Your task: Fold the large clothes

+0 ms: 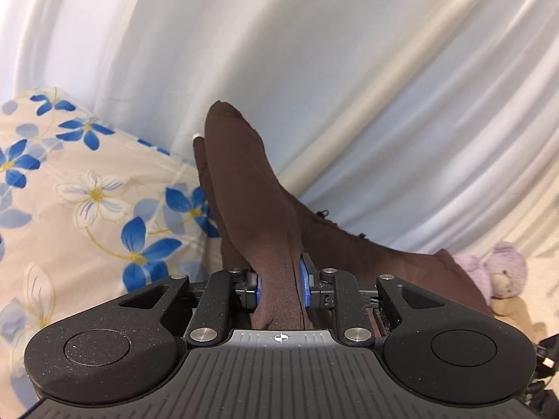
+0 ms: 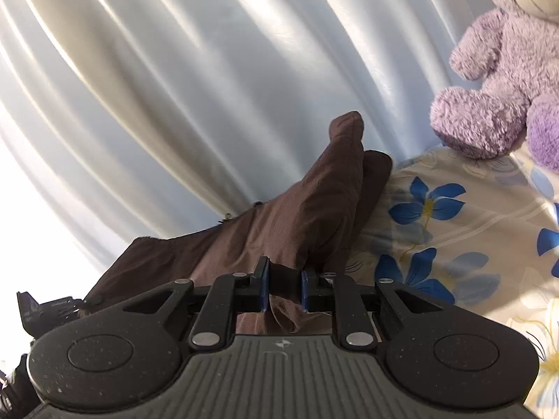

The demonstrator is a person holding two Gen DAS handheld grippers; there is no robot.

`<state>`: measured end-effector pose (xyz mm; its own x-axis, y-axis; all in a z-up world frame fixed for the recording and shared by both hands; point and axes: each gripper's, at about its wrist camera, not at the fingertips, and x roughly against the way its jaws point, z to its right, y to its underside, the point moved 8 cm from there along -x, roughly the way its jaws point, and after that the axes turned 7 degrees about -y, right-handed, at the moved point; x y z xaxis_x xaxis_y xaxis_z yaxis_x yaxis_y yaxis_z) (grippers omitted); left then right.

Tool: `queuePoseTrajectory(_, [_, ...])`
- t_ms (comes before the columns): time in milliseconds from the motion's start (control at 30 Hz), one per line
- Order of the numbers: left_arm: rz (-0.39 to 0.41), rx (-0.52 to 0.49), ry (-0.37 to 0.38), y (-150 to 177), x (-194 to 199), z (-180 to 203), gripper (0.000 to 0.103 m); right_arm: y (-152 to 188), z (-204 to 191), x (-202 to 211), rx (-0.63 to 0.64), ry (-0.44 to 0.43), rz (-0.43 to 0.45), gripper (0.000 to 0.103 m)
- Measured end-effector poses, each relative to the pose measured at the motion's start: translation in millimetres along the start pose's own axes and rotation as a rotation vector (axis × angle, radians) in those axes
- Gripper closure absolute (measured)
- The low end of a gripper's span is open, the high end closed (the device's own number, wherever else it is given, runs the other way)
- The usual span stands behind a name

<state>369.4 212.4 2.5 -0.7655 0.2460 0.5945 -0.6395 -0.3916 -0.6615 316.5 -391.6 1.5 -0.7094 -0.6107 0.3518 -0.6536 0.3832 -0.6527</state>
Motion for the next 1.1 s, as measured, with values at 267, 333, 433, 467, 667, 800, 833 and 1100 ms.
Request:
queuePoseTrajectory(267, [-0.024,0.099,-0.179,70,69,-56,0.084,62,-4,80,-0.081,0.023,-0.081,0.085])
queuePoseTrajectory(333, [-0.013,0.106,-0.267,76,72,-70,0.083,80,12,88,-0.078,0.149,-0.106,0.079])
queuePoseTrajectory(433, [-0.003,0.043,-0.288,72,65,-57,0.07,78,32,99,-0.065,0.318,-0.037,0.072])
queuePoseTrajectory(467, [0.005,-0.007,-0.281,69,58,-44,0.061,72,32,101,-0.068,0.338,0.003,0.072])
queuePoseTrajectory(667, [0.038,-0.307,-0.207,80,-33,71,0.021,48,-15,17,0.132,0.262,0.039,0.062])
queuePoseTrajectory(800, [0.051,-0.501,-0.188,100,-109,139,0.019,65,-60,-87,0.265,0.181,-0.038,0.067])
queuePoseTrajectory(833, [0.076,-0.573,-0.214,104,-126,151,0.017,71,-70,-112,0.286,0.17,-0.066,0.075])
queuePoseTrajectory(1100, [0.213,-0.68,-0.302,95,-207,149,0.0,74,-86,-225,0.518,0.294,-0.104,0.086])
